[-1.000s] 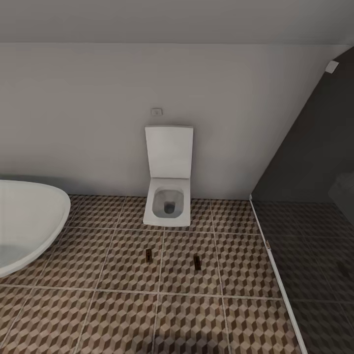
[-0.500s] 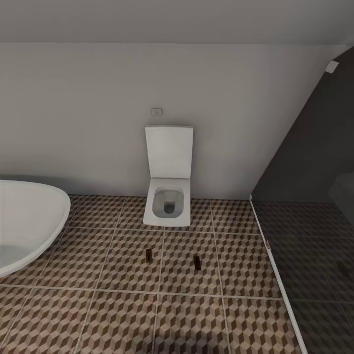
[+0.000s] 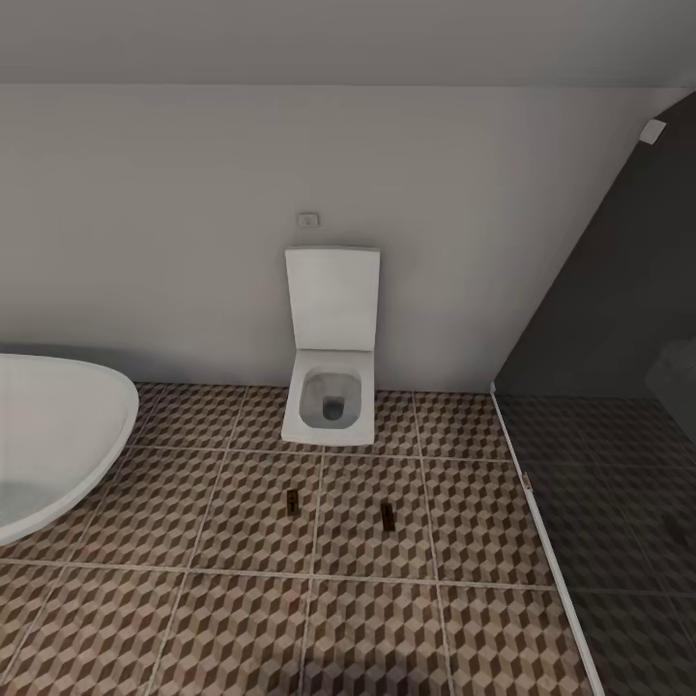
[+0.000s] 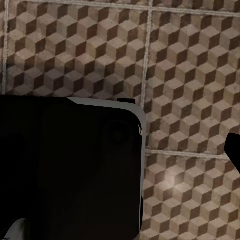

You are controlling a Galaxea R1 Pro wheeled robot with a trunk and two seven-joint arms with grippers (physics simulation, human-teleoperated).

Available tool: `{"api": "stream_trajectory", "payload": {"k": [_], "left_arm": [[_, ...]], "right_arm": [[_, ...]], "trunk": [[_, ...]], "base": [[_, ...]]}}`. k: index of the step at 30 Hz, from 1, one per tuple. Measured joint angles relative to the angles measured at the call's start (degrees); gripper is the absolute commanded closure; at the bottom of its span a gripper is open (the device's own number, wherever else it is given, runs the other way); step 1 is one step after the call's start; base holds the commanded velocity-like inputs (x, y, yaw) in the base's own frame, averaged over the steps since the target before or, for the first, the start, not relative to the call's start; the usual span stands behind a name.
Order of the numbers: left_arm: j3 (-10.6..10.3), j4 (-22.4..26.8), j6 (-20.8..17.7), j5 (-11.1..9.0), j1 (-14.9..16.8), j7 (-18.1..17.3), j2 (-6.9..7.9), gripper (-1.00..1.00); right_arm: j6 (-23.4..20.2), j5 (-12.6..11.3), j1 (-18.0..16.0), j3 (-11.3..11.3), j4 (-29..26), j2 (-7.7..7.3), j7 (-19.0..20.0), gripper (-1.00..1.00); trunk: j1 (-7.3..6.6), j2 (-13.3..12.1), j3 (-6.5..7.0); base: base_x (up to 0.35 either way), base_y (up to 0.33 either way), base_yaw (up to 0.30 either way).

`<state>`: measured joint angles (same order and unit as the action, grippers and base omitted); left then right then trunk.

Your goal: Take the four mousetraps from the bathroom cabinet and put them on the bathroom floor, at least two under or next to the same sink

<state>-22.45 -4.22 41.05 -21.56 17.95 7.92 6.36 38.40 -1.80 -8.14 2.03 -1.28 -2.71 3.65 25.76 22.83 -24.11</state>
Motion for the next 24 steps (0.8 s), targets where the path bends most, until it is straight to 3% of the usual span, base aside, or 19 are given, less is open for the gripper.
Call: {"api": "stream_trajectory", "payload": {"k": [24], "left_arm": [[0.0,0.0,0.0,0.0,0.0,0.0,0.0,-1.0]], "right_arm": [[0.0,0.0,0.0,0.0,0.0,0.0,0.0,-1.0]], "trunk": [[0.0,0.0,0.0]], "base": [[0.0,0.0,0.0]]}}
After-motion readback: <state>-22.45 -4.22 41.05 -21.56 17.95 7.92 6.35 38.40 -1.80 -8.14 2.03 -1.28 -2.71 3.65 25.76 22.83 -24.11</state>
